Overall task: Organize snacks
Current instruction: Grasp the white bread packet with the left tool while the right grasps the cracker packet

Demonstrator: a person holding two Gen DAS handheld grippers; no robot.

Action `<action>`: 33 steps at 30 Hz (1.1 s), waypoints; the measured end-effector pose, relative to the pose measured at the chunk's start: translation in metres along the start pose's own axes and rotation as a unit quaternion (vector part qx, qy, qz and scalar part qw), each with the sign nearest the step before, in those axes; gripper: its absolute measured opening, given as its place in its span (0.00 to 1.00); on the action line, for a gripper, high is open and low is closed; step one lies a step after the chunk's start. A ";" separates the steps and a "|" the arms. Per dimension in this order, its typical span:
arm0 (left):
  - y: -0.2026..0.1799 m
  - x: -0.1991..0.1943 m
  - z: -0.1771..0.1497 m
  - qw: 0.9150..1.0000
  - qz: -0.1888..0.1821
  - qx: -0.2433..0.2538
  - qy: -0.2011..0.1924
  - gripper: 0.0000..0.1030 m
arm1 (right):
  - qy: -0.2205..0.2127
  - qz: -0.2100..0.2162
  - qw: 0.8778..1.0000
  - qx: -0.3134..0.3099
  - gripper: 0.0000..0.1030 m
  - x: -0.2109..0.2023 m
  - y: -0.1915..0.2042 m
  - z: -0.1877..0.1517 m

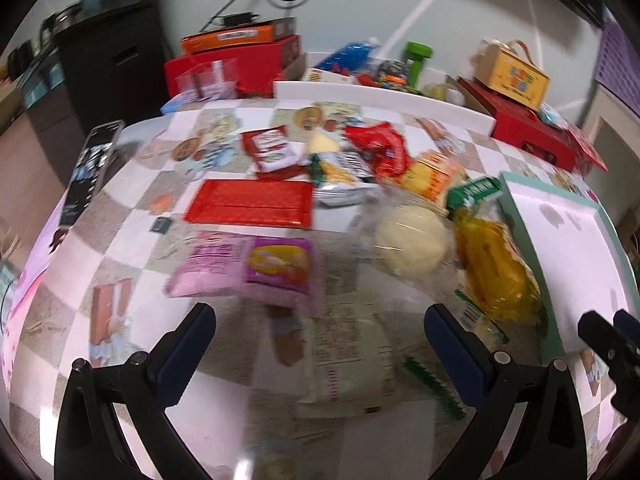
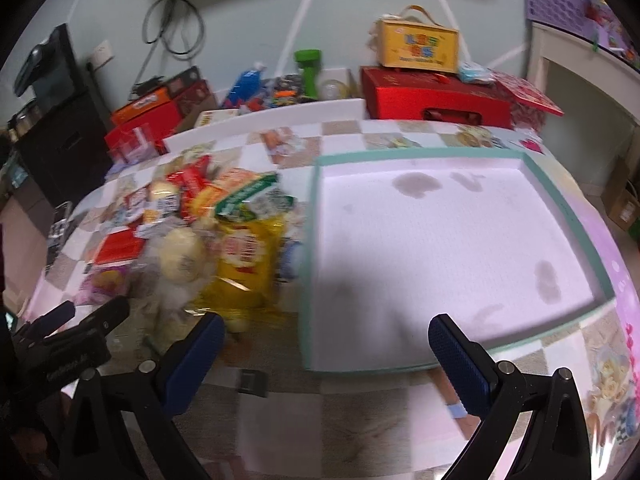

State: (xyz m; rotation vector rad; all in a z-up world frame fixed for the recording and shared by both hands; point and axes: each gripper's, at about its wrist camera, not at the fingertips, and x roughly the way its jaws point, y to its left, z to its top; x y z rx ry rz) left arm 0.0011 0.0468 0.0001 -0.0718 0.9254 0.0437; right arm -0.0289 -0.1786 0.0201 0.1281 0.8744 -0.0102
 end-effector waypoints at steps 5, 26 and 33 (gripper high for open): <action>0.019 0.000 0.000 1.000 0.013 -0.023 0.014 1.00 | 0.004 0.025 0.999 -0.025 1.00 0.002 0.025 0.001; 0.013 0.039 -0.010 0.995 -0.023 -0.032 0.093 0.99 | 0.060 0.040 0.988 -0.138 1.00 0.055 0.091 -0.024; 0.006 0.044 -0.009 0.994 -0.024 -0.018 0.102 0.95 | 0.067 0.038 0.988 -0.136 0.98 0.067 0.092 -0.027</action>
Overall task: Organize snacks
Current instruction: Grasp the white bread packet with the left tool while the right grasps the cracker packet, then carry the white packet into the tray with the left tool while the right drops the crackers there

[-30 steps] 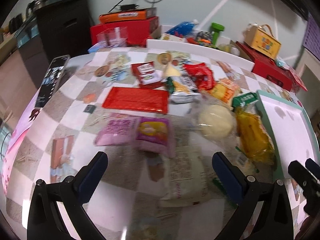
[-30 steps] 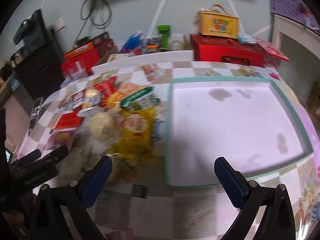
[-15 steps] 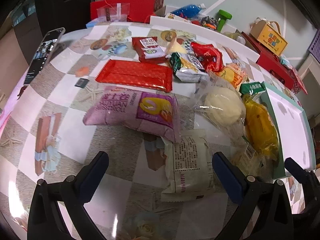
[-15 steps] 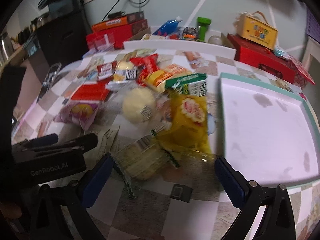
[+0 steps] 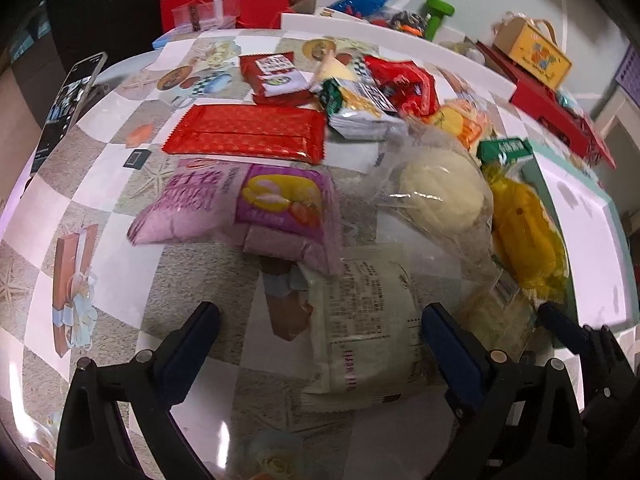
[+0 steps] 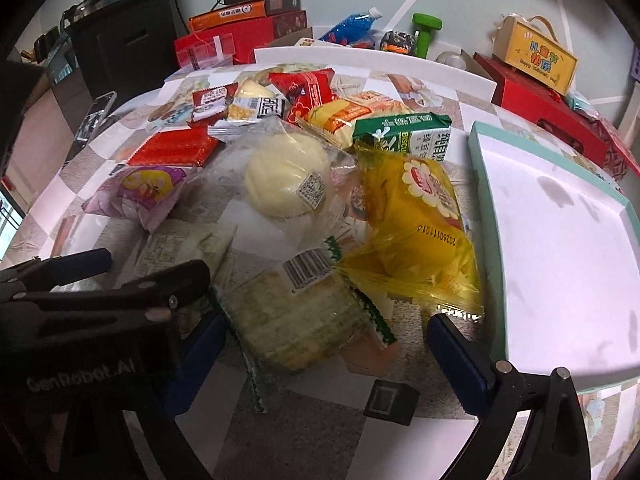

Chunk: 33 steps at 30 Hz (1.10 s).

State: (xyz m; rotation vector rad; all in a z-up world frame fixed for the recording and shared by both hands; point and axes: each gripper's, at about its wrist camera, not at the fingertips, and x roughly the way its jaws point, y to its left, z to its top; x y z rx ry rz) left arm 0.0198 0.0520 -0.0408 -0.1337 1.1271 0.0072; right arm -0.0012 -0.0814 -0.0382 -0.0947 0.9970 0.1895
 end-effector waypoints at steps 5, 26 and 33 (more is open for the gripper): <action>-0.008 0.001 0.000 1.000 0.010 0.018 -0.001 0.88 | -0.004 -0.005 1.000 -0.004 0.94 0.003 0.001 0.001; 0.010 -0.009 -0.002 1.000 0.000 -0.004 -0.013 0.53 | -0.024 0.019 0.999 -0.008 0.57 -0.008 0.002 0.003; 0.011 -0.017 -0.001 1.000 -0.018 -0.011 -0.016 0.53 | -0.039 0.033 0.999 -0.001 0.56 -0.021 -0.001 0.003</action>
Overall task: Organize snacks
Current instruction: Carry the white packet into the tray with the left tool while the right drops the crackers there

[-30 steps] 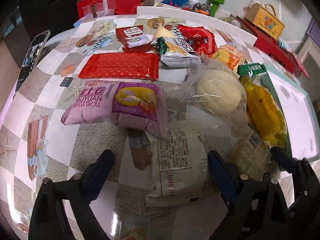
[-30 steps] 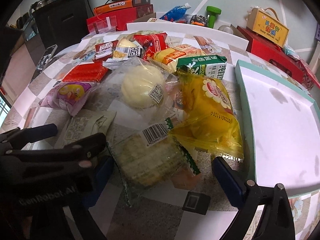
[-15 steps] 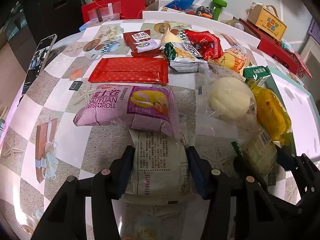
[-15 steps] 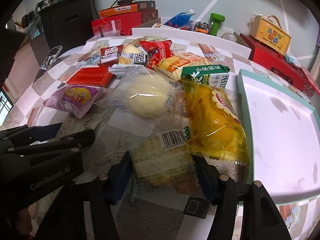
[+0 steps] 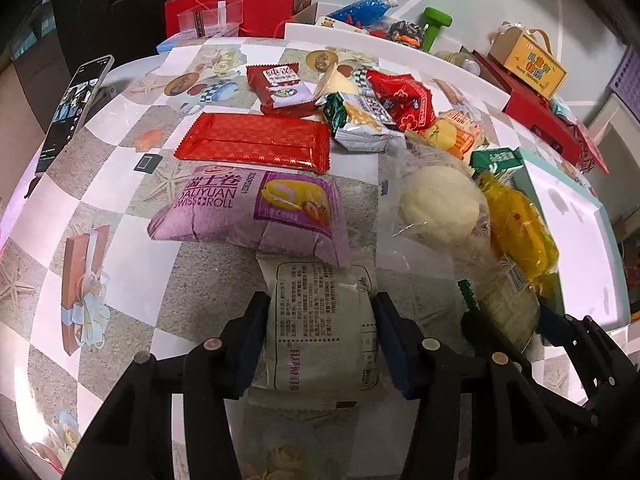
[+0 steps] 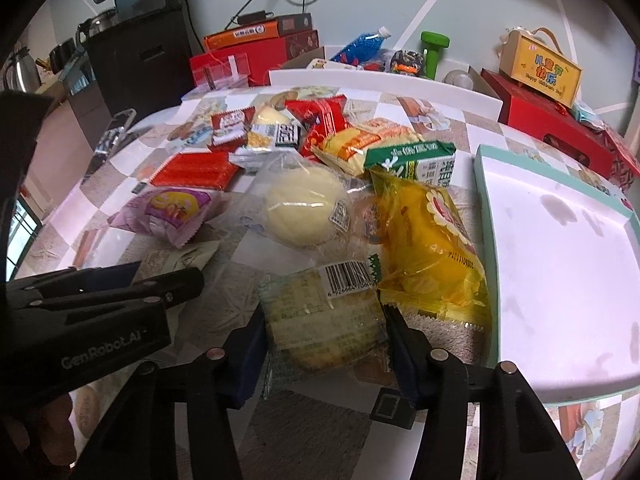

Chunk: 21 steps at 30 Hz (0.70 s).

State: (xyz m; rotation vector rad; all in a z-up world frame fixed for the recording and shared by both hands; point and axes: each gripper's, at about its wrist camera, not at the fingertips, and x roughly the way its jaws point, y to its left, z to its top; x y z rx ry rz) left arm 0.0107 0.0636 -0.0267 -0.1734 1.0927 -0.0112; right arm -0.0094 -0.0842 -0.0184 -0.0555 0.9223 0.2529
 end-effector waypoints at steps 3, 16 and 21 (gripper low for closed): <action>0.001 -0.008 0.001 1.000 -0.009 -0.004 -0.009 0.53 | -0.018 0.011 1.000 0.004 0.56 -0.012 -0.001 0.003; 0.002 -0.049 0.005 0.997 -0.047 -0.009 -0.059 0.53 | -0.083 0.027 0.996 0.027 0.56 -0.052 -0.008 0.013; -0.001 -0.059 0.007 0.996 -0.052 -0.005 -0.078 0.53 | -0.097 0.028 0.994 0.034 0.56 -0.060 -0.012 0.014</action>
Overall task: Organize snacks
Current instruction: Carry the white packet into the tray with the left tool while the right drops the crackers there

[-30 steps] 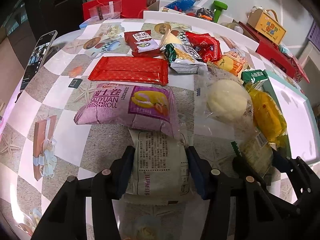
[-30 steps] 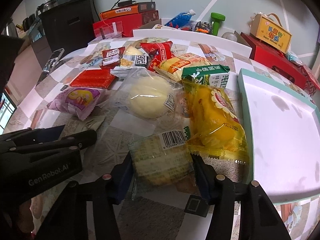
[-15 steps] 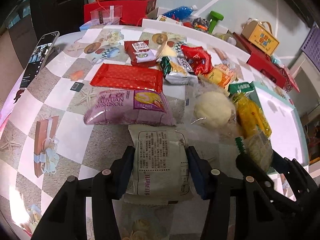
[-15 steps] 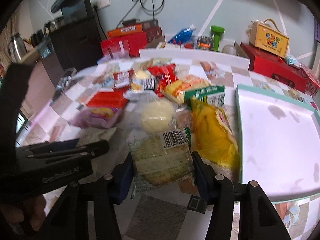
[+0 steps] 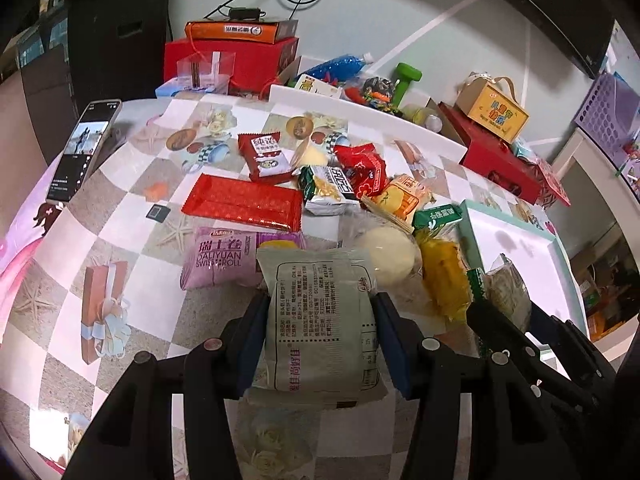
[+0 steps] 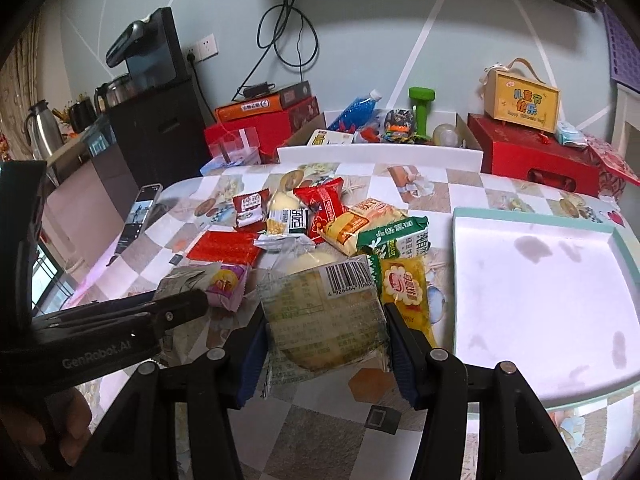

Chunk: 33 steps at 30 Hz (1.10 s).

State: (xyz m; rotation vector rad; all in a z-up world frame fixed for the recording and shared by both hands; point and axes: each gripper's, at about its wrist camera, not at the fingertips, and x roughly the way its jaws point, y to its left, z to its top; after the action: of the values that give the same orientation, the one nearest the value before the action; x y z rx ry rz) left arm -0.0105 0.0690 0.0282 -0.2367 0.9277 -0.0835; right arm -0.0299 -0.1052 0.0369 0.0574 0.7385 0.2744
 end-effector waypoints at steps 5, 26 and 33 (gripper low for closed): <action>-0.006 0.003 -0.001 1.000 0.005 0.014 0.000 0.53 | 0.007 -0.007 1.000 0.010 0.56 0.003 -0.007 -0.002; -0.085 0.013 0.008 0.995 -0.041 0.088 -0.002 0.53 | -0.032 -0.208 0.958 0.196 0.56 -0.043 -0.164 -0.015; -0.151 0.022 0.010 0.984 -0.078 0.157 -0.002 0.53 | -0.034 -0.283 0.923 0.259 0.56 -0.059 -0.222 -0.033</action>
State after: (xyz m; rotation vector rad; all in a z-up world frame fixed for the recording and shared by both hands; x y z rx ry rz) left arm 0.0157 -0.0799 0.0526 -0.0161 0.8774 -0.3719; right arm -0.0429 -0.3361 0.0181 0.3480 0.7125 -0.4808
